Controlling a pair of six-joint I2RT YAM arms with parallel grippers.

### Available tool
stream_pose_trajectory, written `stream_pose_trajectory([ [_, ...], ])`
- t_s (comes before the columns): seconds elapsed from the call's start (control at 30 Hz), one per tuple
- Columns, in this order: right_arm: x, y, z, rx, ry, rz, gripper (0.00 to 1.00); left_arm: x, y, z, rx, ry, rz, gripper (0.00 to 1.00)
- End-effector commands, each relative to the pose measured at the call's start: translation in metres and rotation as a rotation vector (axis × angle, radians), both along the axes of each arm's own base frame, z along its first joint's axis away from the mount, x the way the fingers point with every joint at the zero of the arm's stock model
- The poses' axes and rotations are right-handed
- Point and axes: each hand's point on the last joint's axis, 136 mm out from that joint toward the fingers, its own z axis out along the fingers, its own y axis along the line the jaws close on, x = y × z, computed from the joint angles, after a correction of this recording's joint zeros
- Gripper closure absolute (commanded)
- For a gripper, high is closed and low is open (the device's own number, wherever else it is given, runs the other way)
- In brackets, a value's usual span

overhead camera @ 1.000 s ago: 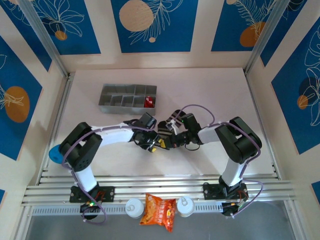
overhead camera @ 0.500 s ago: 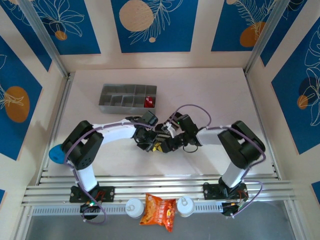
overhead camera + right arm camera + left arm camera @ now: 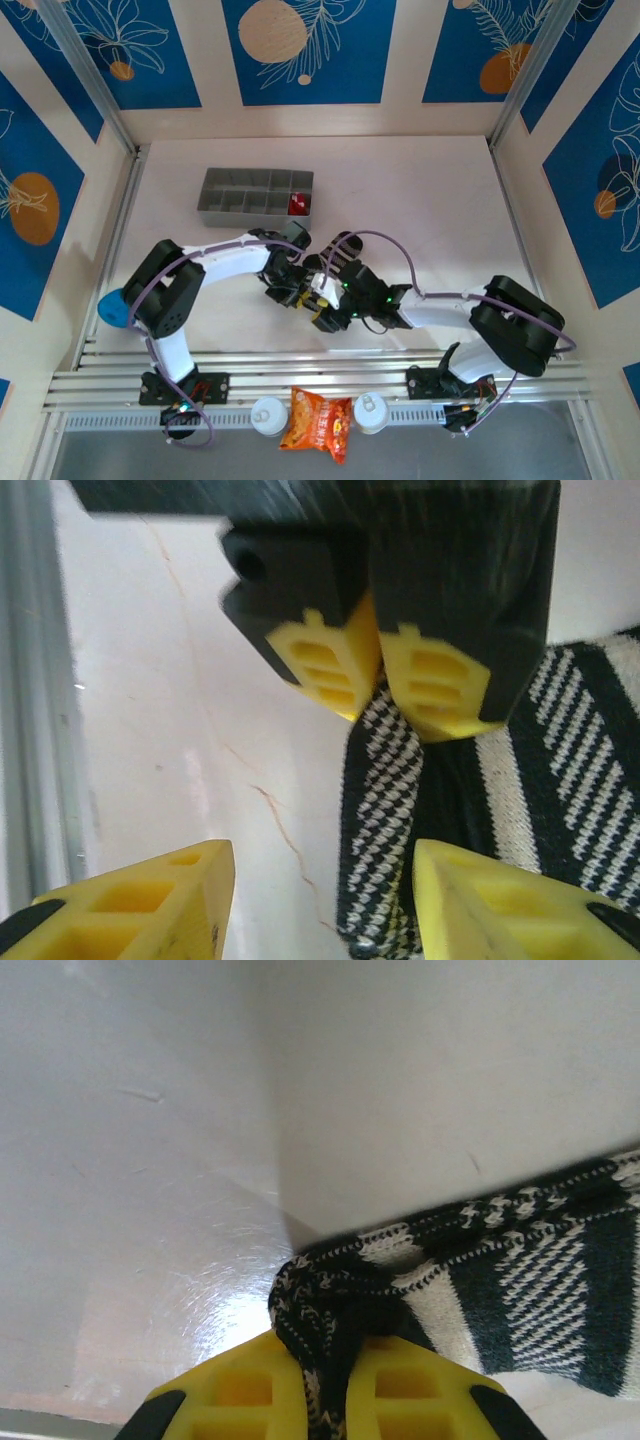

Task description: Roll the socks

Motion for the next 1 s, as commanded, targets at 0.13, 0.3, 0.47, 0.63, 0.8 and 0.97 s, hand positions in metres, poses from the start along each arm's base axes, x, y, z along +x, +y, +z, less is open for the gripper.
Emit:
stream_pose_trajectory([
  [0.13,0.019,0.017,-0.002,-0.036,-0.062,-0.01,0.58,-0.021,0.029,-0.023,0.13,0.113,-0.002,0.98],
  [0.3,0.022,0.019,-0.009,-0.055,-0.024,-0.021,0.78,-0.021,0.028,-0.022,0.118,0.113,-0.004,0.99],
  [0.47,0.022,0.012,-0.026,-0.113,0.052,-0.06,0.89,-0.019,0.03,-0.015,0.107,0.09,0.009,0.99],
  [0.63,0.019,0.003,-0.035,-0.134,0.095,-0.088,0.89,-0.02,0.032,-0.013,0.087,0.086,0.016,1.0],
  [0.8,0.021,0.004,-0.027,-0.092,0.063,-0.088,0.58,-0.021,0.035,-0.015,0.089,0.094,0.012,1.0],
  [0.97,0.019,0.007,-0.028,-0.111,0.06,-0.051,0.64,-0.019,0.036,-0.016,0.089,0.094,0.008,1.0],
])
